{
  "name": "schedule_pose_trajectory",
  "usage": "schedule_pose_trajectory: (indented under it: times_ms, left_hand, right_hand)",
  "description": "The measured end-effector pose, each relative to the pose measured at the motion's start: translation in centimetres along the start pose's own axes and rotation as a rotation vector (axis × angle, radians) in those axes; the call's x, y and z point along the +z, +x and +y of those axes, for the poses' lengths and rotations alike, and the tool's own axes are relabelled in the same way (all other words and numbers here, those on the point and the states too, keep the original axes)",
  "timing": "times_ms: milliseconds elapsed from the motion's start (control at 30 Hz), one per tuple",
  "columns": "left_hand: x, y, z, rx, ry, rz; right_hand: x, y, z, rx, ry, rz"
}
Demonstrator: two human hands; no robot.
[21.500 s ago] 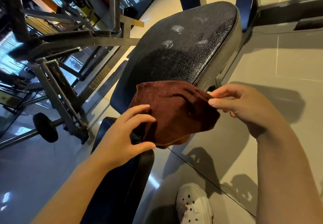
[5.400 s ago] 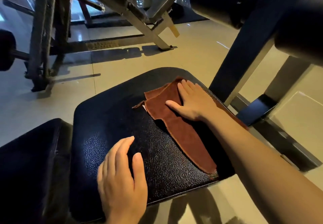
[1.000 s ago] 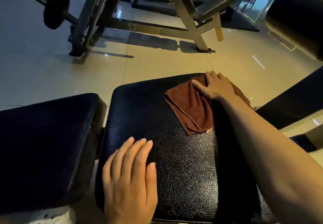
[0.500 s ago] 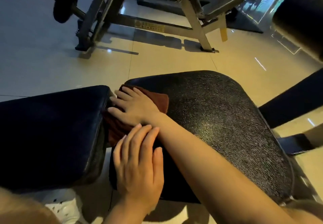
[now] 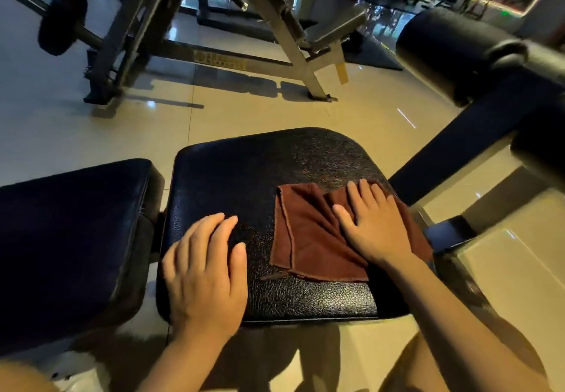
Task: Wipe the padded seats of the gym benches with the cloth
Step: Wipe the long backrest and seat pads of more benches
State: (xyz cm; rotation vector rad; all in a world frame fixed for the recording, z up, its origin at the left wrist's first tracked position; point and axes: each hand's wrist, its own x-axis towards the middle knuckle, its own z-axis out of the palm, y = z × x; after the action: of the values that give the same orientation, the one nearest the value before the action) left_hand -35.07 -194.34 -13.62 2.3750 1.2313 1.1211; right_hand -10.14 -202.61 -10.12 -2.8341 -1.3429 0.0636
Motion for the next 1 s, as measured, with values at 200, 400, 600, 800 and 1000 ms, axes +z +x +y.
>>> schedule_pose_trajectory:
  times_ms: [200,400,600,800,1000]
  left_hand:
    - [0.0,0.0,0.2,0.004,0.035,-0.058]
    - [0.6,0.2,0.3,0.025,0.067,-0.018]
    - [1.4,-0.2,0.2,0.108,0.074,0.140]
    - [1.3,0.0,-0.1,0.148,0.054,0.073]
    - [0.5,0.0,-0.2,0.113,0.048,0.000]
  right_hand:
    - [0.0,-6.6,-0.5,-0.091,0.061,-0.037]
    - [-0.8,3.4,2.5,-0.024,0.005,-0.030]
    - [-1.7,13.7,2.7,-0.048,0.041,-0.104]
    - [-0.4,14.5,-4.1,-0.087,0.015,-0.037]
    - [0.5,6.7,-8.3,-0.391,0.062,-0.054]
